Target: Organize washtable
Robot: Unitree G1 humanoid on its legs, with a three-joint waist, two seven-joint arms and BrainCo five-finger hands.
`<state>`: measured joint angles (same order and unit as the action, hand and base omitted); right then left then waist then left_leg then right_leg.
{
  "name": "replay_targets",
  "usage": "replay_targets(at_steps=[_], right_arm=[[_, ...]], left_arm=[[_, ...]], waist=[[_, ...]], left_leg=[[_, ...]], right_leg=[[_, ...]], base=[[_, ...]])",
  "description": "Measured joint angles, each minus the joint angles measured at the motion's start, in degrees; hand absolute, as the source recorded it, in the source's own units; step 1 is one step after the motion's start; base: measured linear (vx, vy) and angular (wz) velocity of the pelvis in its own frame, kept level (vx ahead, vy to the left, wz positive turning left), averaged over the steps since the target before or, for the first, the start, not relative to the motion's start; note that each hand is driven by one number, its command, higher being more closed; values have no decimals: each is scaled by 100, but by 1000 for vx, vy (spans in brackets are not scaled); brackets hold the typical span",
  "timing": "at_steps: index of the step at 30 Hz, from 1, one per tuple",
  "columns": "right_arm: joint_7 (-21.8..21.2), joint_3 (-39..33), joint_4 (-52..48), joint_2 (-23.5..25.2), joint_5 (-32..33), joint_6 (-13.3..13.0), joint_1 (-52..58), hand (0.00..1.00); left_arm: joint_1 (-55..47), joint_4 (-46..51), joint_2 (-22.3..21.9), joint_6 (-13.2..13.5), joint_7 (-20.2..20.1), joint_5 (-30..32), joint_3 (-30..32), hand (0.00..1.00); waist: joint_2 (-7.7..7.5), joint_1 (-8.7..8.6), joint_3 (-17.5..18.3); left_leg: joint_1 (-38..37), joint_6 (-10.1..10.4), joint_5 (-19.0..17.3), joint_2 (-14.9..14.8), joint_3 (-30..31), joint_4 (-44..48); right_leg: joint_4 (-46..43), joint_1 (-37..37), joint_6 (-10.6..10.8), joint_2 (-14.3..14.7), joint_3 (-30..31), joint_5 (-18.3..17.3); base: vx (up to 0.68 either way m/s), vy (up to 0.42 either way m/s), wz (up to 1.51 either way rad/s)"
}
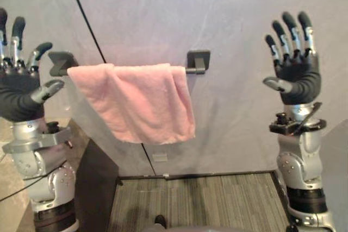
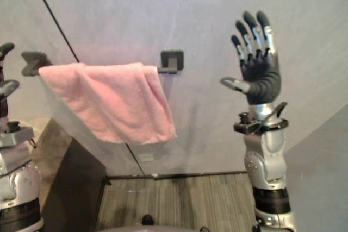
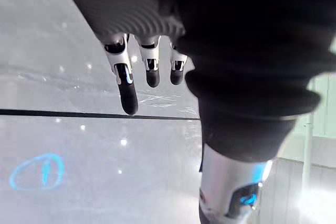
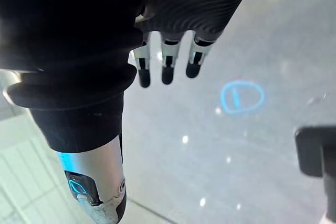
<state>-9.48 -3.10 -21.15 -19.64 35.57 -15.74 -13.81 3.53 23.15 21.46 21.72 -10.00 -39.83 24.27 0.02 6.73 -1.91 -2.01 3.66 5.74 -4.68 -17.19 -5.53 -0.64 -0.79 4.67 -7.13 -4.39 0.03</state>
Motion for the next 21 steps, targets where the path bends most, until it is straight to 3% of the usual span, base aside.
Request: replay_targets(at_steps=[9, 15, 21], right_arm=[[-719, 1103, -13, -233, 265, 108, -277, 0], [-1189, 2278, -13, -350, 490, 343, -67, 0], [-1332, 2985, -11, -457, 506, 479, 85, 0]], left_arm=[[-114, 341, 7, -34, -707, -633, -462, 0], [-929, 340, 4, -390, -1170, -1144, -1053, 0], [-1388, 328, 5, -569, -1373, -1264, -1386, 0]], waist=[[-57, 11, 66], [-54, 30, 67], [-57, 33, 65]], left_leg=[[-33, -27, 20, 13, 0, 0], [-33, -26, 19, 27, 16, -5], [-26, -5, -6, 101, 102, -37]], right_leg=[[-41, -13, 33, -16, 0, 16], [-70, -13, 15, -32, -12, -17], [-181, -8, 64, -119, -79, -102]], base=[[0, 0, 0], [1, 2, 1], [-1, 24, 9]])
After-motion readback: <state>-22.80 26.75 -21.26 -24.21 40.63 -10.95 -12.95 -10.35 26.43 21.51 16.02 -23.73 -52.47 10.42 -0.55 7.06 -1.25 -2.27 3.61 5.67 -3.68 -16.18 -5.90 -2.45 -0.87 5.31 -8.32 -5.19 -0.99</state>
